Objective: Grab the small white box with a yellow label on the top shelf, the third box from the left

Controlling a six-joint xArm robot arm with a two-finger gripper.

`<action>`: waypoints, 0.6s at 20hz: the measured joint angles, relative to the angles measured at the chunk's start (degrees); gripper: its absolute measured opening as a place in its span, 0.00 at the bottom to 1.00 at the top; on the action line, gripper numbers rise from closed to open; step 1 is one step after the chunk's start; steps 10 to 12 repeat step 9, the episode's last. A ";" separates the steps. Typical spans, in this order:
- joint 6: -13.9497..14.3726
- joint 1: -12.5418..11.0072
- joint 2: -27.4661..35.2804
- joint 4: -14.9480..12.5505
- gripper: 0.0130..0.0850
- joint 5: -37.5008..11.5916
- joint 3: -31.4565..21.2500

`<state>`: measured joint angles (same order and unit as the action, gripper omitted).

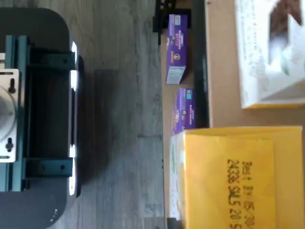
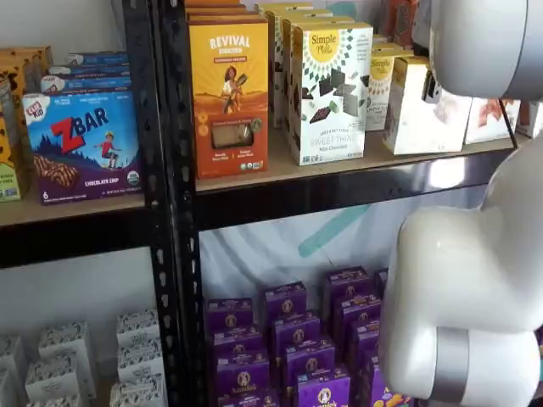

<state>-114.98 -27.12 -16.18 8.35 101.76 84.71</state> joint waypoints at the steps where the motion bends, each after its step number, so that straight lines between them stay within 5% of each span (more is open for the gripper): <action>1: -0.15 -0.16 -0.87 -0.10 0.33 0.39 -0.62; 12: 0.58 0.83 -10.30 -1.71 0.33 3.00 -8.71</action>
